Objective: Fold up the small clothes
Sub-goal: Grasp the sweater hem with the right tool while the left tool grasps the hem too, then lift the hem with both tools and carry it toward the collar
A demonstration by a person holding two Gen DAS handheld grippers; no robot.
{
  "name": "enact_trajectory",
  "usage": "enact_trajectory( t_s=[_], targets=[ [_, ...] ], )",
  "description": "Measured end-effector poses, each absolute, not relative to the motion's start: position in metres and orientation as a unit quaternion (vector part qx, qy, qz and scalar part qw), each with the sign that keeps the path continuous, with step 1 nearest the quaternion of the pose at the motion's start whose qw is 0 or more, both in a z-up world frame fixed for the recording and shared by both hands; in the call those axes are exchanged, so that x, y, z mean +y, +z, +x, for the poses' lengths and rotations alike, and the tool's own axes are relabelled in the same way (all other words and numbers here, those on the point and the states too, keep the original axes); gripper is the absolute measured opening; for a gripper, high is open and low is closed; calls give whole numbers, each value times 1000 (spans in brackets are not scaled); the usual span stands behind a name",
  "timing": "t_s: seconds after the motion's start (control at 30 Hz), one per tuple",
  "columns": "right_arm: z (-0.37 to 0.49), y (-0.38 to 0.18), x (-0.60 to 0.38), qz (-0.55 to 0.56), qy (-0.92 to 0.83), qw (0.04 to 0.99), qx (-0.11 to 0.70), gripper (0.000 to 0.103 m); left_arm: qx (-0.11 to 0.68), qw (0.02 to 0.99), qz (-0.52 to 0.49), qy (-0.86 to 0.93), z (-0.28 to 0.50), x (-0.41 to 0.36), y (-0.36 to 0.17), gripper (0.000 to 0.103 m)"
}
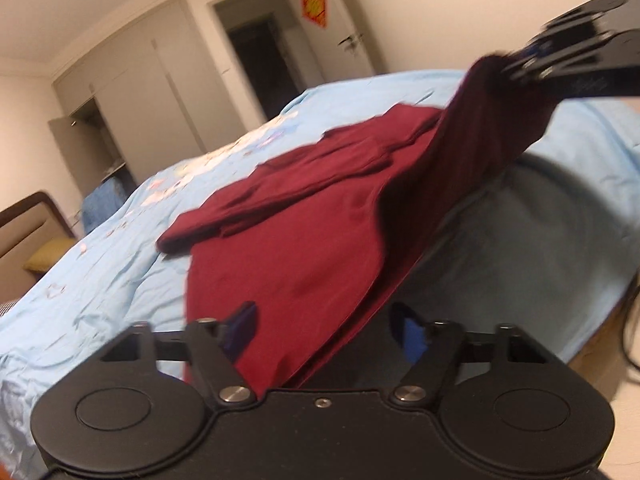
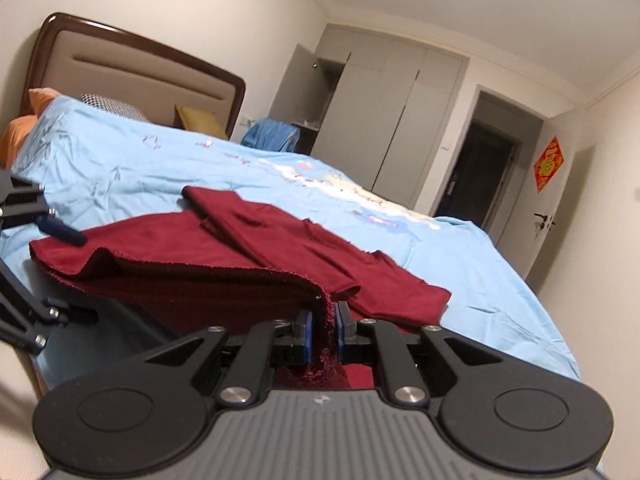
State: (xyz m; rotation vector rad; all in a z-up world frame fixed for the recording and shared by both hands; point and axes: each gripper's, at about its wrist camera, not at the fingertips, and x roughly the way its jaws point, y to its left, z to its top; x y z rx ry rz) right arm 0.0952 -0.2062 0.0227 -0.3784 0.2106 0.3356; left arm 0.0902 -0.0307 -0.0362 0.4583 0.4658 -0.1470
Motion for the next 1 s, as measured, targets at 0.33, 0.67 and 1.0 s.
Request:
enact_trajectory(
  t_s=[0.33,0.67,1.0],
  targets=[
    [77,21,-209,-194,138,967,91,12,249,935,250,35,97,11,-44,35],
    [57,18,-203,-202,85,974,51,11,147,957,242,60,89,13,-22,6],
    [38,43,-199,-187,6,978,-97,8,11,984,154,83,76,14,46,5]
  ],
)
